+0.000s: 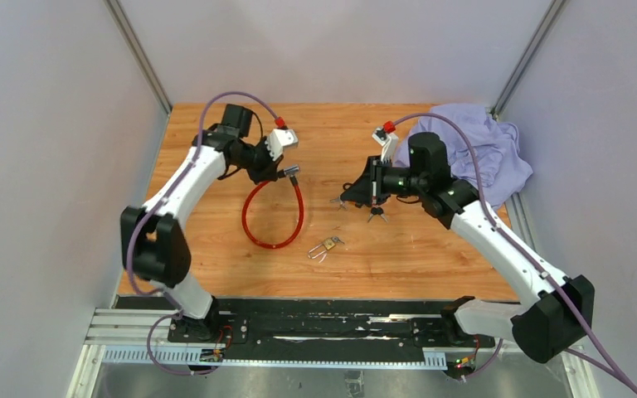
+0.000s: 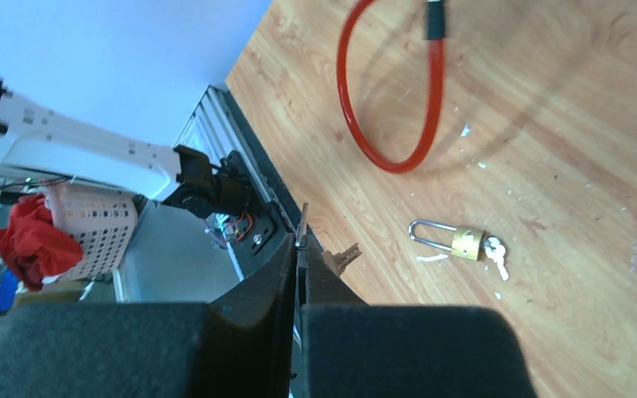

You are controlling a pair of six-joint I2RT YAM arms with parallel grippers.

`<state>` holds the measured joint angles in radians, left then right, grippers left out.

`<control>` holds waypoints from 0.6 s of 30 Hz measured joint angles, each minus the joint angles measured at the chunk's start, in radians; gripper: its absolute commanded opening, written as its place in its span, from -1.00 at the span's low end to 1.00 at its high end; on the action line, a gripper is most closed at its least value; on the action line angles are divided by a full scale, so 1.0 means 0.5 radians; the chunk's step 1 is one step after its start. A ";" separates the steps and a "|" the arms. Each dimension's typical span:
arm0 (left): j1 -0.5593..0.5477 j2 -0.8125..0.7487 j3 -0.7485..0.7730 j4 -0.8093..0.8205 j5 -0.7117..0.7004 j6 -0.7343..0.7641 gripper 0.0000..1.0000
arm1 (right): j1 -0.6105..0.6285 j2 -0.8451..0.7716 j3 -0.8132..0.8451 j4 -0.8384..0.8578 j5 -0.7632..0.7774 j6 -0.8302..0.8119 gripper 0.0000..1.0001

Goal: Unlock with the key
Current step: Pick up the lock from the center of the board.

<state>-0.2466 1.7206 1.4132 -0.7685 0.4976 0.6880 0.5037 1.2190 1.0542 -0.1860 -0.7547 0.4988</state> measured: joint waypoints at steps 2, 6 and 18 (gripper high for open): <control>-0.021 -0.256 0.033 -0.069 0.083 0.108 -0.99 | 0.000 -0.039 0.048 -0.035 0.057 -0.019 -0.99; -0.058 -0.657 0.079 -0.124 0.249 0.269 -0.99 | 0.041 -0.182 0.152 -0.088 0.198 -0.082 -0.99; -0.102 -1.714 -0.665 0.440 0.830 0.204 -0.99 | 0.678 -0.456 0.460 -0.181 0.765 -0.345 -0.99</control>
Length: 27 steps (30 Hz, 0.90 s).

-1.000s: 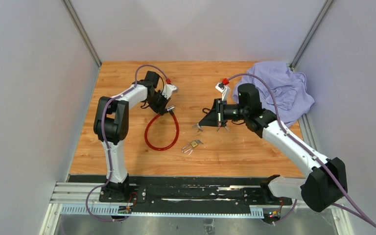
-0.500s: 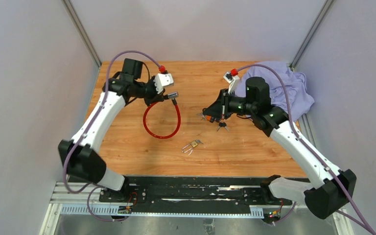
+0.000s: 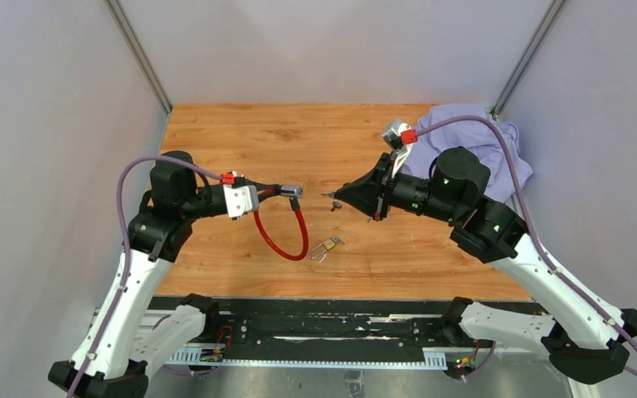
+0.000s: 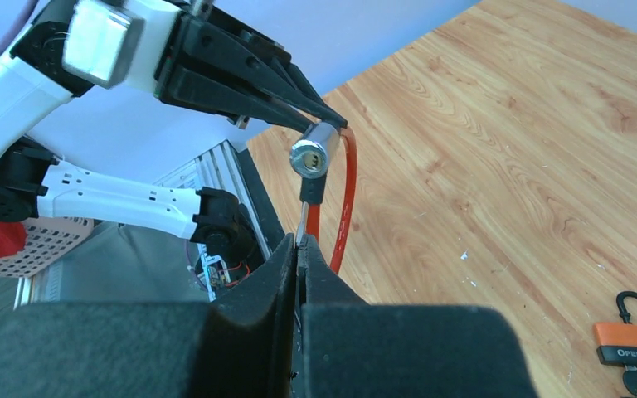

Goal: Unlock with the key
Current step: Pick up the lock from the center of the board.

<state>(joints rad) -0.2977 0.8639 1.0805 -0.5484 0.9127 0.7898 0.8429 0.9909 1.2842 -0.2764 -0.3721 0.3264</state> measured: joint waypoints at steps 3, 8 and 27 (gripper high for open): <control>-0.002 -0.081 -0.058 0.164 0.048 -0.066 -0.99 | 0.095 0.016 0.004 -0.024 0.073 -0.040 -0.99; -0.002 -0.145 -0.079 0.327 0.092 -0.085 -0.99 | 0.246 0.064 0.027 -0.067 0.195 -0.121 -0.99; -0.018 -0.305 -0.291 0.537 0.059 -0.101 -0.99 | 0.369 0.134 0.134 -0.009 0.349 -0.223 -0.99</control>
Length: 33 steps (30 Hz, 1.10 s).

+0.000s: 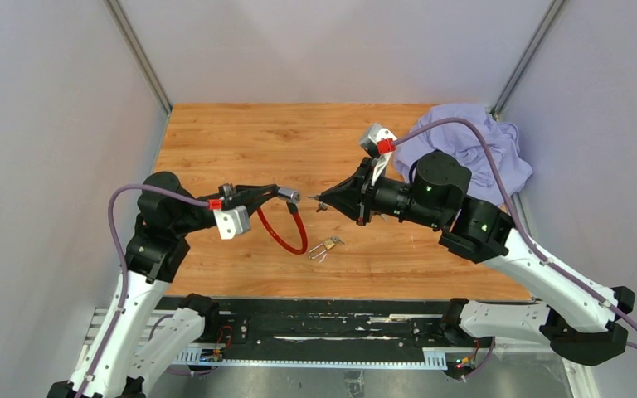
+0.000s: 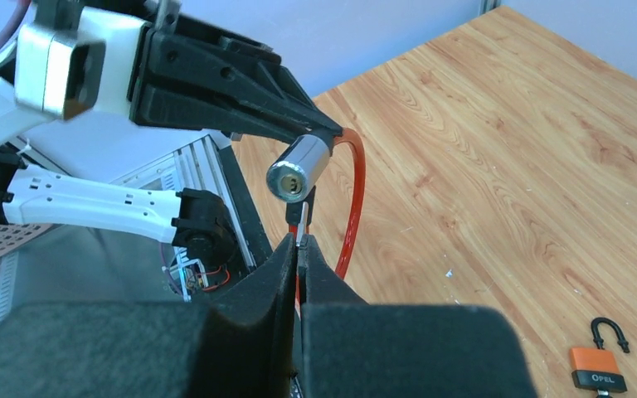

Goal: Unlock with the key
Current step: Pick up the lock from the center of the board.

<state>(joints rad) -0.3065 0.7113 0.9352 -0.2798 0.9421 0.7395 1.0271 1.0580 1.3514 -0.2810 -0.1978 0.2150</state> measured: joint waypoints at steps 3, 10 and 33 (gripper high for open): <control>-0.014 -0.073 -0.061 0.006 -0.053 0.164 -0.99 | 0.001 0.002 -0.001 0.001 0.041 0.042 -0.99; -0.021 -0.156 -0.174 0.048 -0.312 0.658 -0.99 | -0.070 -0.017 -0.103 0.041 0.092 0.275 -0.99; -0.024 -0.600 -0.517 0.421 -0.176 0.839 -0.99 | -0.332 -0.256 -0.594 0.307 -0.199 0.701 -0.99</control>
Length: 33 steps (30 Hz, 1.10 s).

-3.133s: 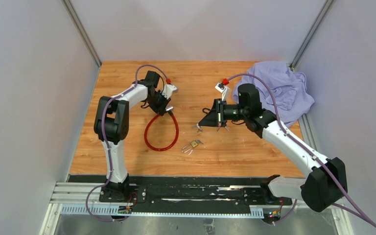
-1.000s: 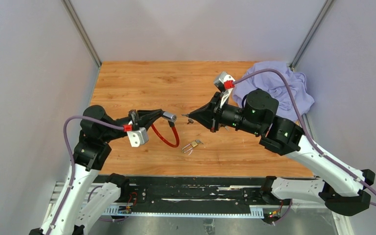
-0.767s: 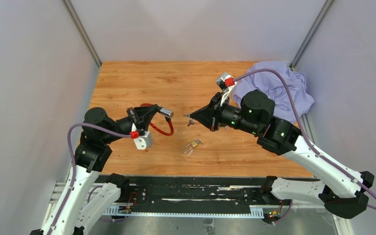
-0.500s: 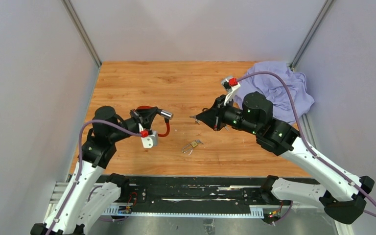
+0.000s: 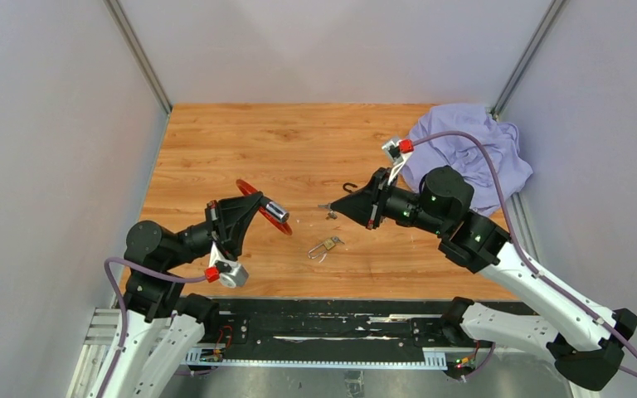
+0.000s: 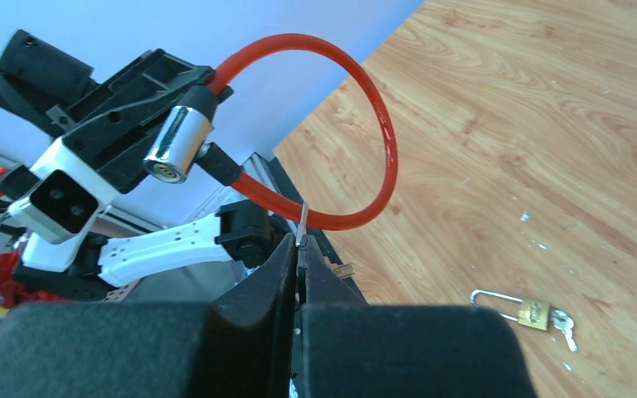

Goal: Unlock with the key
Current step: Pick up the lock from the center of the board.

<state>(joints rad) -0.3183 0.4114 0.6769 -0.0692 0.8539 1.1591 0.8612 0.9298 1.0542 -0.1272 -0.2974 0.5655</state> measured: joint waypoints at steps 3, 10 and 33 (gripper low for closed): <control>0.000 -0.008 0.003 0.018 -0.001 -0.060 -0.99 | 0.000 -0.008 -0.035 0.104 -0.080 0.043 -0.99; 0.000 -0.068 0.018 0.032 -0.002 -0.149 -0.99 | 0.000 -0.025 -0.056 0.309 -0.232 0.137 -0.99; 0.000 -0.021 0.254 0.060 -0.071 -0.596 -0.99 | 0.000 -0.010 -0.179 0.910 -0.474 0.722 -0.99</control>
<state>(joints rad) -0.3183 0.4011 0.8040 -0.0391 0.8185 0.8612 0.8612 0.9249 0.9649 0.3279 -0.5343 0.9264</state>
